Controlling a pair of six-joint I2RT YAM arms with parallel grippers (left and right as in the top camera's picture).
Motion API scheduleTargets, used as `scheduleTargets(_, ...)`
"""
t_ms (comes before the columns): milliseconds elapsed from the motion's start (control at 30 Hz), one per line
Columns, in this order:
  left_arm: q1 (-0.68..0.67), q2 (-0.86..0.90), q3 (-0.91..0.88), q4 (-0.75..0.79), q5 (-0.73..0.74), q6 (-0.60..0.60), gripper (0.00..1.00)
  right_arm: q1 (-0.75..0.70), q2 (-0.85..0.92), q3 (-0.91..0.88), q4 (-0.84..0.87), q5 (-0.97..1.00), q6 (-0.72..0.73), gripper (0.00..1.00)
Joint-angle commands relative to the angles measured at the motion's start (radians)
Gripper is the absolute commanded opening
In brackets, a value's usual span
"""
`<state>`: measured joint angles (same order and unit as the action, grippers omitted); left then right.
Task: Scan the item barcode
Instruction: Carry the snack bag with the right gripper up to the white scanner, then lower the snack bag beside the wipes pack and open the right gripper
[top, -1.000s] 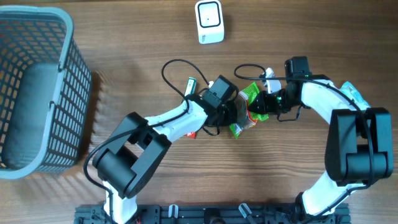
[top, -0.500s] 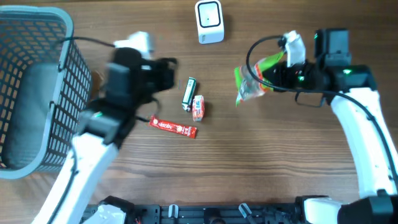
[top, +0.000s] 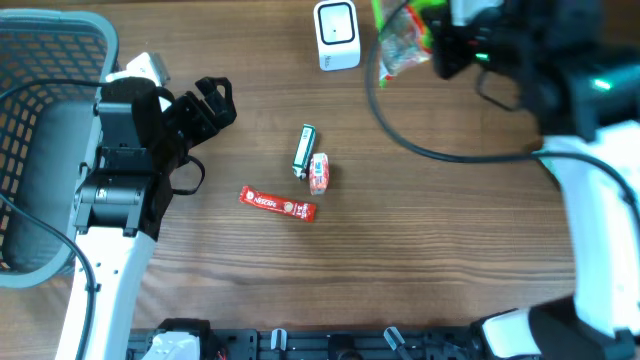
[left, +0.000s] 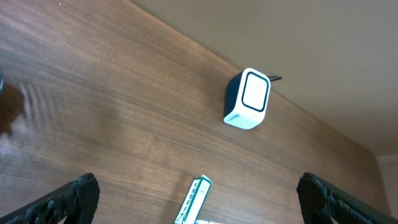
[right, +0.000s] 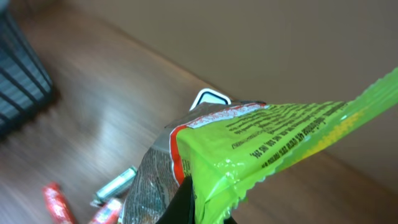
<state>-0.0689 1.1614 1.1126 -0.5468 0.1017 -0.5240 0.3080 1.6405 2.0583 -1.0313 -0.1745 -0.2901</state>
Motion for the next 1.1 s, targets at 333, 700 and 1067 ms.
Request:
scheduleTargets(333,0.006,0.004,0.0,-0.001,-0.003,0.023,1.0,0.19,0.426,0.015,0.423,0.571,-0.498,0.04)
scheduleTargets(700,0.006,0.004,0.0,-0.001,-0.003,0.023,1.0,0.19,0.668,0.014,0.748,0.743,-0.593,0.04)
scheduleTargets(1067,0.006,0.004,0.0,-0.001,-0.003,0.023,1.0,0.174,0.521,0.015,0.595,0.836,-0.315,0.04)
